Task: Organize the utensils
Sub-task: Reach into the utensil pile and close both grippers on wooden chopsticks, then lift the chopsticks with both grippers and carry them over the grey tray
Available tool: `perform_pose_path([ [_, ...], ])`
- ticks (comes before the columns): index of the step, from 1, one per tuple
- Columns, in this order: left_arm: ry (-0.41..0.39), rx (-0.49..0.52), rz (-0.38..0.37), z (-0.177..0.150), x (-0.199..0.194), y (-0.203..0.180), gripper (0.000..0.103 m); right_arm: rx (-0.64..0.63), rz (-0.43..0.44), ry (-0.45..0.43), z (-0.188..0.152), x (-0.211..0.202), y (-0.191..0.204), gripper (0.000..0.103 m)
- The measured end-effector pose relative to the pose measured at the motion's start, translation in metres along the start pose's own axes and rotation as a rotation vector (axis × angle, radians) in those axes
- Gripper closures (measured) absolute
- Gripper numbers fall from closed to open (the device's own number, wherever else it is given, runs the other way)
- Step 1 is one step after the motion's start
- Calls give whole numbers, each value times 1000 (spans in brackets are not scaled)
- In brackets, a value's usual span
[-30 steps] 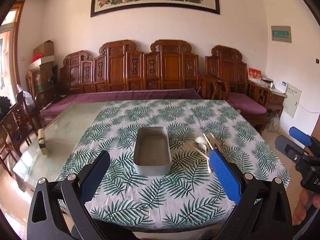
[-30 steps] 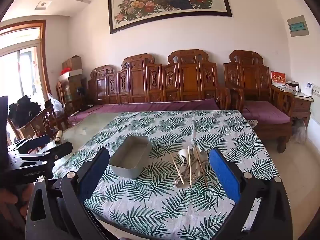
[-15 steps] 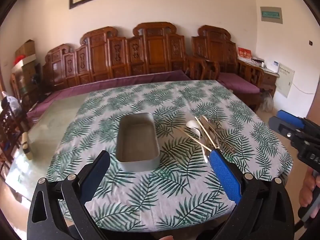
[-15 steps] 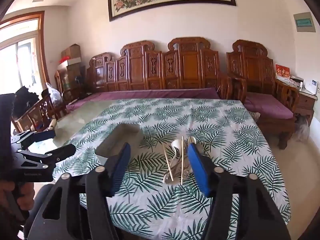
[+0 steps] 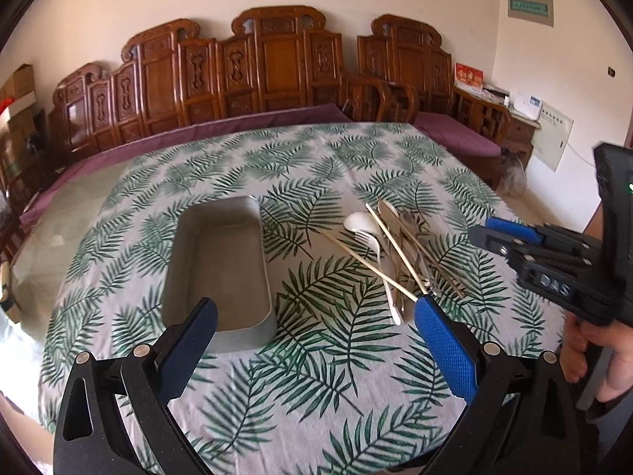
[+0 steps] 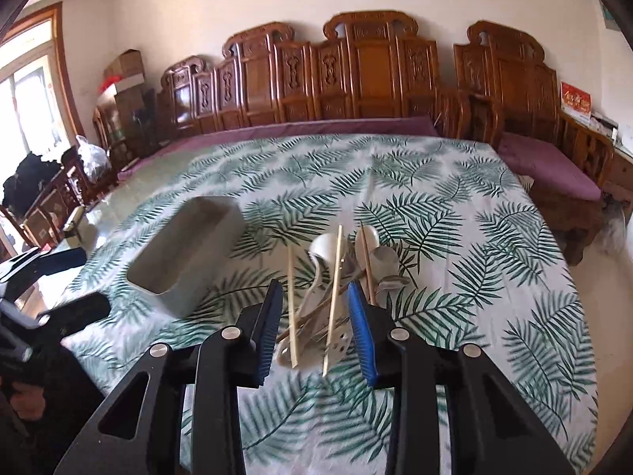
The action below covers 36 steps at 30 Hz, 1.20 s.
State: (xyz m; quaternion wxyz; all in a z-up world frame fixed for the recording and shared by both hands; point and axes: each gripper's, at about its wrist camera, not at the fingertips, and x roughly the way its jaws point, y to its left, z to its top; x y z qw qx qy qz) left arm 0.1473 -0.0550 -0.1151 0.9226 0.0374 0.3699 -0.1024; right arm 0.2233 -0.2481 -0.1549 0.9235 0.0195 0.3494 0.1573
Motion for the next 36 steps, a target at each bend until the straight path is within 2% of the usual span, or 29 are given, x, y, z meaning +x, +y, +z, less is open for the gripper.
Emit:
perform_pose_path([
  [3,23,0,-12,2,17,-1,7,-14,12,40,4,29,-7,67],
  [5,37,7,-13,3,25,-2,7,-31,31,77,6,51,-9,72],
  [8,50,20,-1,3,33,-3,7,-51,40,132,5,82,-13,74],
  [10,56,17,1,4,37,-2,7,-49,52,158,0,94,-15,74],
  [15,71,2,5,4,50,-1,7,-45,69,222,-10,113,-19,83],
  [20,87,-7,-8,3,63,-6,11,-79,47,273,-17,127,-17,86],
  [22,93,-7,-6,4,67,-10,13,-78,44,269,-16,129,-17,89],
  [24,96,0,-7,6,71,-14,13,-58,58,272,-14,129,-20,97],
  [28,114,-2,-25,14,84,-22,14,-59,71,237,-9,120,-21,97],
  [36,221,-52,-32,21,138,-30,30,20,107,157,2,97,-43,97],
])
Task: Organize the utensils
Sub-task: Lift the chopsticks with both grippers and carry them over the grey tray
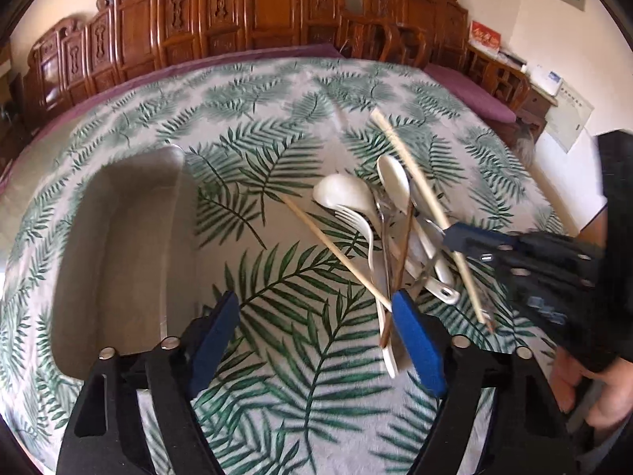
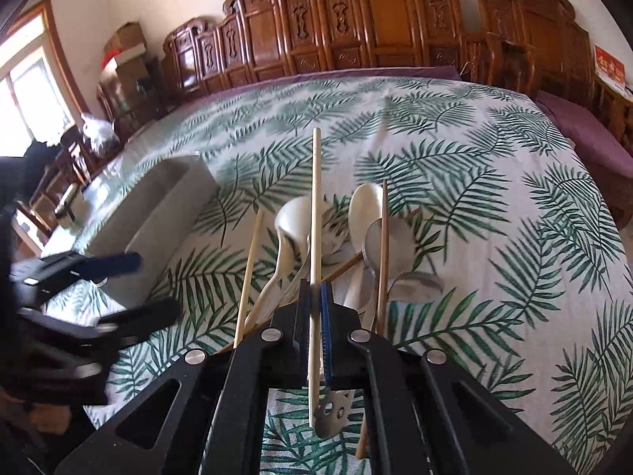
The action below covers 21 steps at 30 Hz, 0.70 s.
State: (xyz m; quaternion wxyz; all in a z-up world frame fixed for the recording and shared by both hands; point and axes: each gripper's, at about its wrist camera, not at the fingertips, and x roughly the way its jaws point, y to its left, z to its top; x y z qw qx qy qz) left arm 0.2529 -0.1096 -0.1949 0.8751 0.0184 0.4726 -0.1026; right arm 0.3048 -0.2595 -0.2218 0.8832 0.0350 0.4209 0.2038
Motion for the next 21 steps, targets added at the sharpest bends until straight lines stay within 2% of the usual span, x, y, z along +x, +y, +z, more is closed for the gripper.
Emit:
perform_pose_path([
  [7,55,-44,2,14,37,-5,41,65,64,-47,8,-8,-15,97],
  [9,76,-48,7,16,45,-6,50,77,71,-51,8,-9,-18,97],
  [13,97,-62,-4,16,54,-6,59,84,62,-63,10,-11,-20,97],
  [16,119,-76,-20,16,57,-5,74,78,54,-60,9,-10,-19,97],
  [18,133,-94,-22,13,58,-2,91,74,58,-62,10,-10,-18,97],
  [21,146,-108,-42,9,56,2,96,72,59,-62,11,-10,-16,97],
])
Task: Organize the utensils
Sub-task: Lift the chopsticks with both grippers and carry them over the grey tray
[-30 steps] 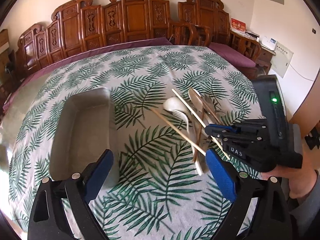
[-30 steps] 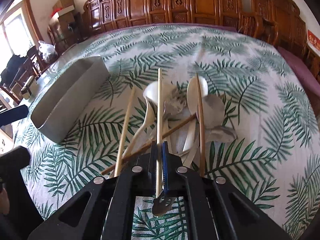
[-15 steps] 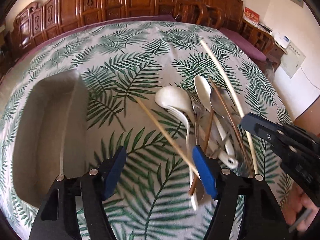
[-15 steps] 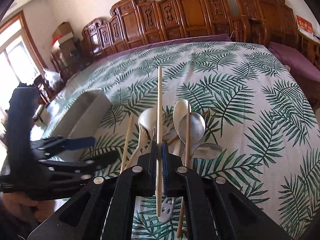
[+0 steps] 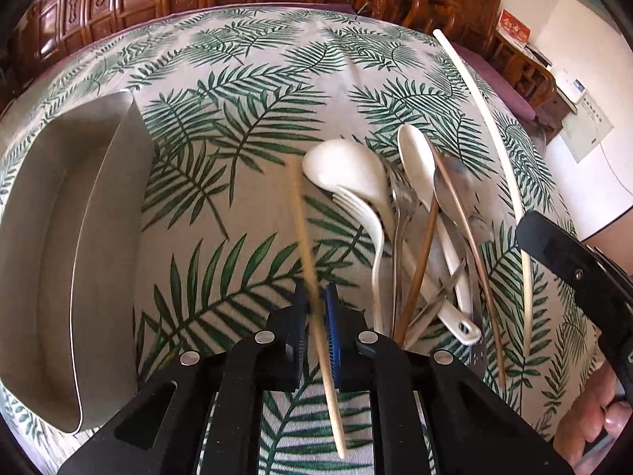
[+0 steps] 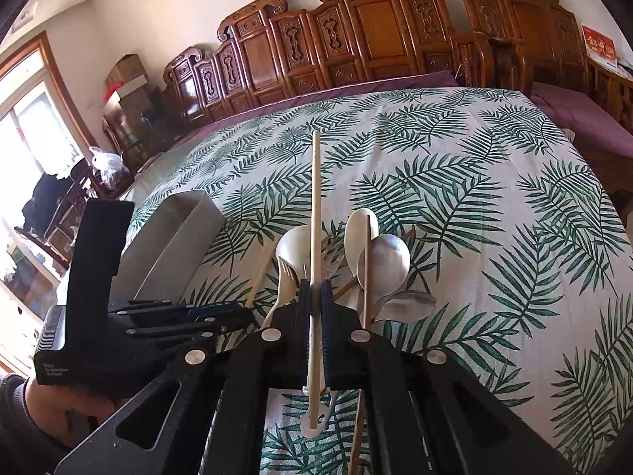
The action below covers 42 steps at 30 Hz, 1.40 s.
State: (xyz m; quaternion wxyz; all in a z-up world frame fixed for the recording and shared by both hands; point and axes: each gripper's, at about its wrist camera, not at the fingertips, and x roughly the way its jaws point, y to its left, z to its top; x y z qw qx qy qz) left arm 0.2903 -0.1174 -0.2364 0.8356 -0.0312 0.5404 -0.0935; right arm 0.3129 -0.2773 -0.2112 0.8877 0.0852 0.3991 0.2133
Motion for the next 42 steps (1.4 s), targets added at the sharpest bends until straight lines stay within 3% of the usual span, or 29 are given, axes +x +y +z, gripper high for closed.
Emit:
perform_pose_path([
  [15,-11,89,59,-7,-3,-2,99,-30,1,29,-5,4,17,97],
  [32,-172,147,-29,3,-99,54,99,-81,41,14,-7,-3,73,97],
  [42,-216,99,-1,19,-100,109,99,-124,41,2,20,13,111,97],
])
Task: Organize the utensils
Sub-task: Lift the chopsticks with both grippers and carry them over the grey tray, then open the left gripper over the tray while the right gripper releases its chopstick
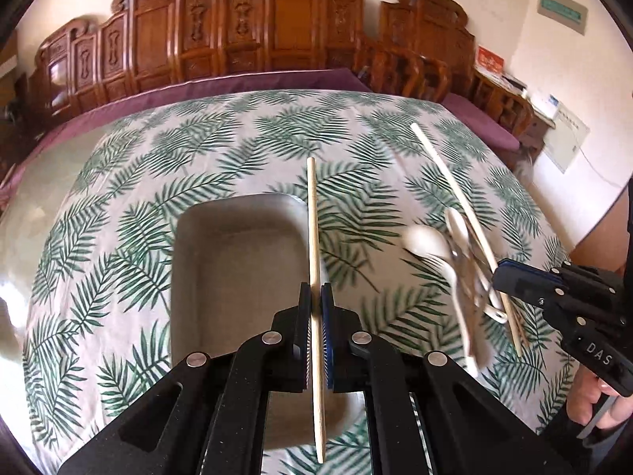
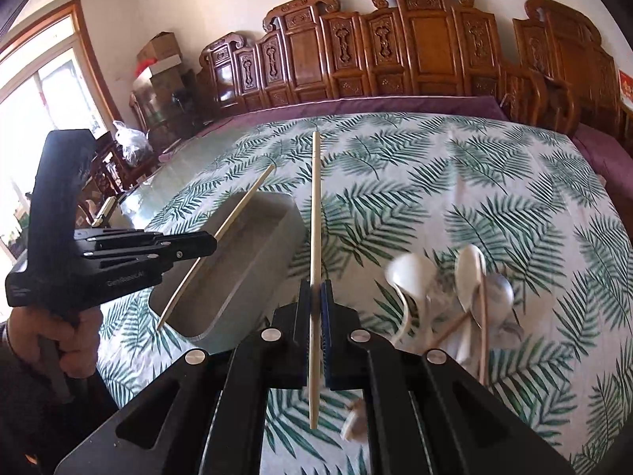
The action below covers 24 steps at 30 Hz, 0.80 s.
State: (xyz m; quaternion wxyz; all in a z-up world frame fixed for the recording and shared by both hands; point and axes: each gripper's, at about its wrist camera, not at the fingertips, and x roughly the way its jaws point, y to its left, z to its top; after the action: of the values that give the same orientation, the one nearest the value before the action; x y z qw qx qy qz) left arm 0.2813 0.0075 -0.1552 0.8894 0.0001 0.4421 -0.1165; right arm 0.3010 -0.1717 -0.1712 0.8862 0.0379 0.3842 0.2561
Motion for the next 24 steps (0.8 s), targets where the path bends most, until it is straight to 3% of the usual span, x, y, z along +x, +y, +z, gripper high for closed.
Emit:
perform_pose_path([
  [7,43,-53,15,-6,26,33,99,-23,21,10,14,28,19,97],
  [15,101,-58,37,-16,46,44,99,-39,39,42,9,43,31,97],
  [20,71,-73,32,-13,35,48,97,-29,43,45,12,45,40,97],
  [24,31,-89,35,-8,18,56,86,-8,57,40,17,49,49,97],
])
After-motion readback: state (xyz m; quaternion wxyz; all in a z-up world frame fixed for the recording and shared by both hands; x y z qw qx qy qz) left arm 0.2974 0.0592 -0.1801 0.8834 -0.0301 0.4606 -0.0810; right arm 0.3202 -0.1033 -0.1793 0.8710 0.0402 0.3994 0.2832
